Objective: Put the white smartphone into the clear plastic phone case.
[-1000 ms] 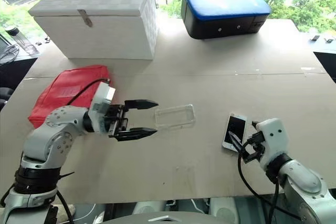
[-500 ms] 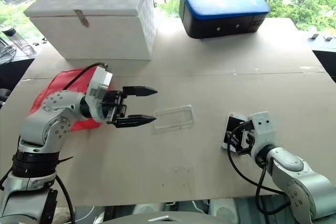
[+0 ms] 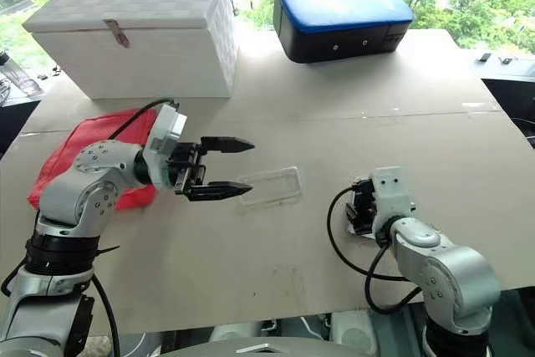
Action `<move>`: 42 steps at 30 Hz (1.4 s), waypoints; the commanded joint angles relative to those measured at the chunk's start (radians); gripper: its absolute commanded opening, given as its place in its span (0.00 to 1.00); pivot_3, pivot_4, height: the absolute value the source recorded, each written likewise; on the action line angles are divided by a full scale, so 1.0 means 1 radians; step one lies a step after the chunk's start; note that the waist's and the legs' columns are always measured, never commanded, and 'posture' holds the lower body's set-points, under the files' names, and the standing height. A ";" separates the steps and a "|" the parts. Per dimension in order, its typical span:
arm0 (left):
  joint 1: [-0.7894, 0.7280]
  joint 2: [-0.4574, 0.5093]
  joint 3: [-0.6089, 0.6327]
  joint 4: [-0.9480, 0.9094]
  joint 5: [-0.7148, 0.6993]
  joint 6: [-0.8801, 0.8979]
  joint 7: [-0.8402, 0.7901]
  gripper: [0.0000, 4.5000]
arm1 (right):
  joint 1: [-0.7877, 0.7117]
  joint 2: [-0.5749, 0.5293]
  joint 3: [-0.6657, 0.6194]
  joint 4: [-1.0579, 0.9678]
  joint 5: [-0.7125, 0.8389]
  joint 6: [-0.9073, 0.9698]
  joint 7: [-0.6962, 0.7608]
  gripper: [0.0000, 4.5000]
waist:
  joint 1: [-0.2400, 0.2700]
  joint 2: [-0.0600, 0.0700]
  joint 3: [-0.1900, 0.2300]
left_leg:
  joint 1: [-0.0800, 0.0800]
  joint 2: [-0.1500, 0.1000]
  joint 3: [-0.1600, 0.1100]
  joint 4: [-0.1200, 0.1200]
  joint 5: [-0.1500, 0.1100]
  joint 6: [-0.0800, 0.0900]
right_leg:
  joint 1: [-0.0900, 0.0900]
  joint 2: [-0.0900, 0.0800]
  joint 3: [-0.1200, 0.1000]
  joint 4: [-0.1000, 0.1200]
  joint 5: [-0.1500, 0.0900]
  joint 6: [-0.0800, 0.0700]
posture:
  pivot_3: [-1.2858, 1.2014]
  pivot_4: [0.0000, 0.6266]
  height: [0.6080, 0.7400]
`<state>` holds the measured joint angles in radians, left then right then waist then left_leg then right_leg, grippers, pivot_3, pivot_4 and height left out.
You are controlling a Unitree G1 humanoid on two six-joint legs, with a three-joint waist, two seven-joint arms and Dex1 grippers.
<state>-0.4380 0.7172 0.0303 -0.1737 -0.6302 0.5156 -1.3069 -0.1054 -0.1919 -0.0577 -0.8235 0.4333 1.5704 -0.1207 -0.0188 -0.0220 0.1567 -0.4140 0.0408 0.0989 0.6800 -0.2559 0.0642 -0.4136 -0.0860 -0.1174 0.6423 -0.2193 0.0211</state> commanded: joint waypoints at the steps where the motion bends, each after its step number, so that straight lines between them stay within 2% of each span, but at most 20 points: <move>1: -0.006 0.026 0.023 -0.011 -0.012 -0.006 -0.011 1.00 | 0.022 0.050 0.059 0.070 -0.010 0.044 -0.019 0.94 | -0.002 -0.001 -0.001 | 0.000 0.000 0.000 -0.001 0.000 0.000 | 0.000 0.000 0.000 0.000 0.000 0.000 | 0.52 0.24 1.00; 3: 0.002 0.041 0.031 -0.022 -0.019 0.008 -0.008 1.00 | 0.025 0.073 0.081 0.081 -0.015 0.044 -0.021 0.83 | -0.004 -0.002 -0.002 | 0.001 0.001 0.000 -0.001 0.000 0.000 | 0.000 0.001 0.000 0.000 0.000 0.000 | 0.52 0.24 1.00; 5: 0.007 0.053 0.036 -0.033 -0.029 0.021 -0.004 1.00 | 0.037 0.071 0.104 0.082 -0.018 0.044 -0.010 0.65 | -0.004 -0.002 -0.003 | 0.002 0.002 -0.001 -0.003 0.000 -0.001 | 0.000 0.001 -0.001 0.000 0.000 0.000 | 0.52 0.24 1.00; 8: 0.009 0.068 0.043 -0.043 -0.040 0.041 0.002 1.00 | 0.048 -0.042 0.163 0.057 -0.037 0.006 0.036 0.64 | -0.003 -0.003 -0.004 | 0.002 0.002 -0.001 -0.004 -0.002 -0.005 | -0.001 0.001 -0.001 0.000 0.000 -0.001 | 0.52 0.24 1.00; 10: 0.010 0.070 0.045 -0.043 -0.042 0.044 0.010 1.00 | 0.055 -0.137 0.169 0.051 -0.025 -0.129 0.139 0.63 | 0.001 -0.003 -0.004 | 0.001 0.001 -0.001 -0.004 -0.002 -0.005 | -0.001 0.000 -0.001 -0.001 0.000 -0.001 | 0.52 0.24 1.00; 13: 0.020 0.063 0.048 -0.049 -0.042 0.039 0.030 1.00 | 0.029 -0.325 0.173 0.109 -0.041 -0.372 0.343 0.62 | 0.005 -0.003 -0.004 | 0.000 -0.001 -0.001 -0.005 -0.002 -0.005 | -0.002 -0.001 -0.001 -0.003 -0.001 -0.001 | 0.52 0.24 1.00; 16: 0.054 0.045 0.054 -0.077 -0.038 0.024 0.067 1.00 | -0.076 -0.521 0.192 0.290 -0.086 -0.656 0.610 0.62 | 0.003 0.001 0.000 | 0.000 -0.002 0.001 -0.005 0.000 0.000 | -0.001 -0.001 0.001 -0.004 0.000 0.000 | 0.52 0.24 1.00; 19: 0.113 0.019 0.073 -0.114 -0.009 -0.023 0.121 1.00 | -0.226 -0.612 0.235 0.498 -0.128 -0.929 0.848 0.62 | 0.005 0.004 0.005 | -0.001 -0.002 0.001 -0.005 0.000 0.001 | -0.002 0.000 0.000 -0.004 0.000 0.000 | 0.52 0.24 1.00; 25: 0.263 0.011 0.123 -0.192 0.019 -0.063 0.211 1.00 | -0.524 -0.569 0.309 0.785 -0.139 -1.242 1.228 0.62 | 0.006 0.006 0.009 | -0.001 0.000 0.001 -0.010 0.004 -0.005 | -0.004 0.006 0.000 -0.004 0.001 0.002 | 0.52 0.24 1.00; 29: 0.360 0.011 0.158 -0.224 0.027 -0.082 0.248 1.00 | -0.645 -0.532 0.431 0.866 -0.242 -1.349 1.374 0.62 | 0.009 0.007 0.010 | -0.002 0.000 0.001 -0.011 0.004 -0.006 | -0.005 0.005 0.000 -0.005 0.003 -0.001 | 0.52 0.24 1.00; 33: 0.415 -0.001 0.213 -0.246 0.004 -0.068 0.300 1.00 | -0.722 -0.489 0.536 0.890 -0.348 -1.372 1.436 0.62 | 0.016 0.007 0.011 | -0.004 -0.003 0.001 -0.010 0.003 -0.005 | -0.004 0.000 -0.002 -0.007 0.003 -0.001 | 0.52 0.24 1.00; 37: 0.471 0.007 0.243 -0.251 0.010 -0.081 0.305 1.00 | -0.769 -0.410 0.574 0.902 -0.390 -1.303 1.433 0.62 | 0.011 0.008 0.012 | -0.003 -0.003 0.002 -0.009 0.003 -0.005 | -0.004 -0.003 -0.003 -0.006 0.003 -0.001 | 0.52 0.24 1.00; 42: 0.493 0.019 0.241 -0.249 0.026 -0.107 0.293 1.00 | -0.778 -0.382 0.612 0.952 -0.482 -1.279 1.421 0.62 | 0.016 0.008 0.012 | -0.002 -0.003 0.000 -0.009 0.004 -0.006 | -0.004 -0.003 -0.005 -0.003 0.003 -0.002 | 0.52 0.24 1.00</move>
<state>0.0517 0.7251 0.2476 -0.3893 -0.5995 0.4329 -1.0084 -0.8577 -0.5810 0.5585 0.1303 -0.0303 0.2765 1.3028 -0.0029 -0.0139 0.1689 -0.4162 0.0380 0.0994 0.6710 -0.2521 0.0577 -0.4180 -0.0892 -0.1225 0.6391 -0.2162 0.0195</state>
